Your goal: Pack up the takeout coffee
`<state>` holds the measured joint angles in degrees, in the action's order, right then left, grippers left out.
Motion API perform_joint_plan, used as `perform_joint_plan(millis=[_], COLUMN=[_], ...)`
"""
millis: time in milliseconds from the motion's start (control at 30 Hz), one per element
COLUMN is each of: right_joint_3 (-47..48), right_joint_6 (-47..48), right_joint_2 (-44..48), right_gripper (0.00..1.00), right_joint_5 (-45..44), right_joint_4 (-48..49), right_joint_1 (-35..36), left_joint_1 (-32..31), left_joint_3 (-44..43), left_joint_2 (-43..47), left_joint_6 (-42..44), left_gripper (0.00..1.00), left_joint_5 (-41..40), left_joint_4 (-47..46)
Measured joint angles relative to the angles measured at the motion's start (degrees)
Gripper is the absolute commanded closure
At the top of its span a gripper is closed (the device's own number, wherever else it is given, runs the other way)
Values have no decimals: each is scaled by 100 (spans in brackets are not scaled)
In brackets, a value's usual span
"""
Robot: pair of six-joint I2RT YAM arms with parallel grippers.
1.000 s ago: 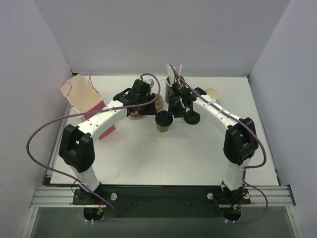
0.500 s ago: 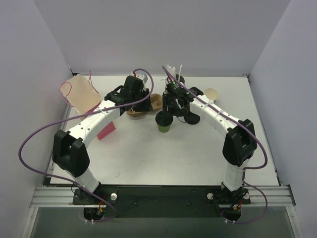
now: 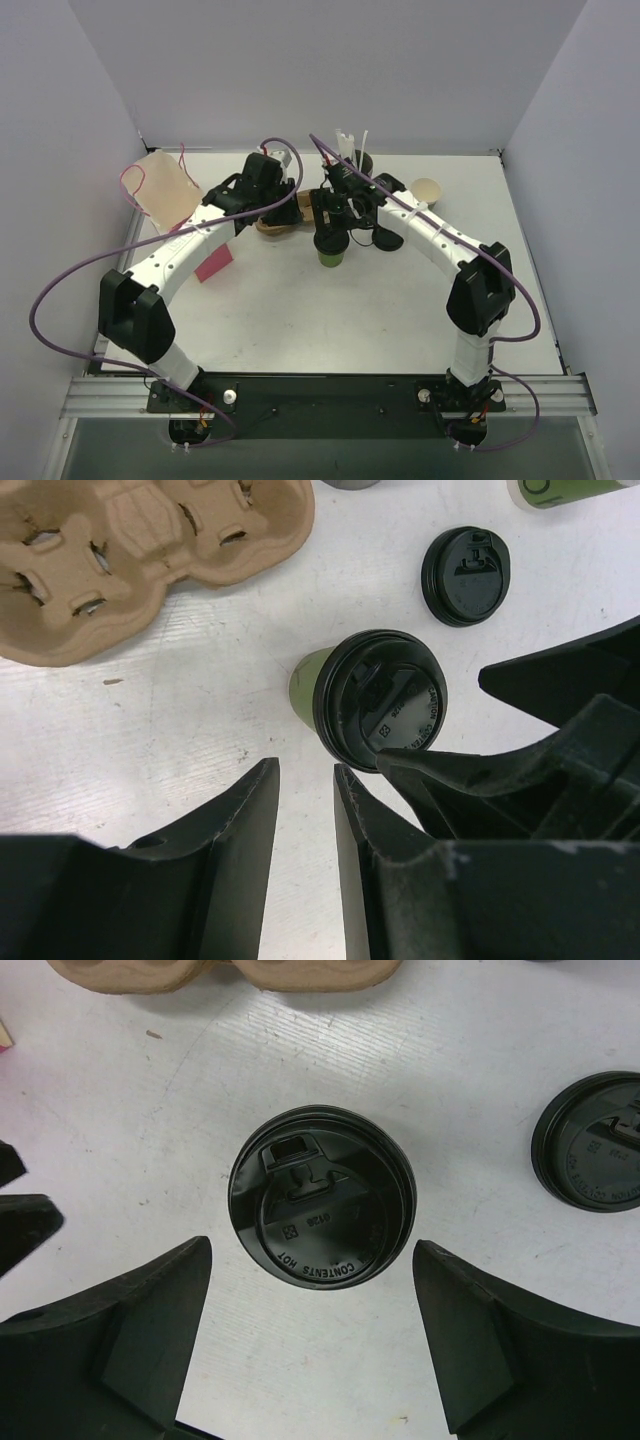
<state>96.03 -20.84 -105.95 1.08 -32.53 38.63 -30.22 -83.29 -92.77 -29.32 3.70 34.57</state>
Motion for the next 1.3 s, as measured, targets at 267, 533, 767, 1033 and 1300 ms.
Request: perform_joint_plan(millis=[267,533,767,1033,1300], right_joint_3=[118,146,339,463,479], right_joint_6=[225,319,367,490,485], right_joint_2=[-264,-459,-509,-732,-737], right_gripper=[20,20,21,22,36], right_joint_5=[212,240,146,-136,-221], right_joint_4=[-48,-205,-317,-437,-474], right_joint_1=[0,0,37,160,160], left_joint_1=[216,260,260,260,297], left_joint_3=[11,13,13,15,44], left_joint_2=[278,291,293,299,363], left_joint_6=[-4,-4,-4,-7,-7], left_gripper=[61,61,61,61,61], left_joint_5=[-26,-26,-22,-22,-20], left_joint_4=[33,35,35,35,37])
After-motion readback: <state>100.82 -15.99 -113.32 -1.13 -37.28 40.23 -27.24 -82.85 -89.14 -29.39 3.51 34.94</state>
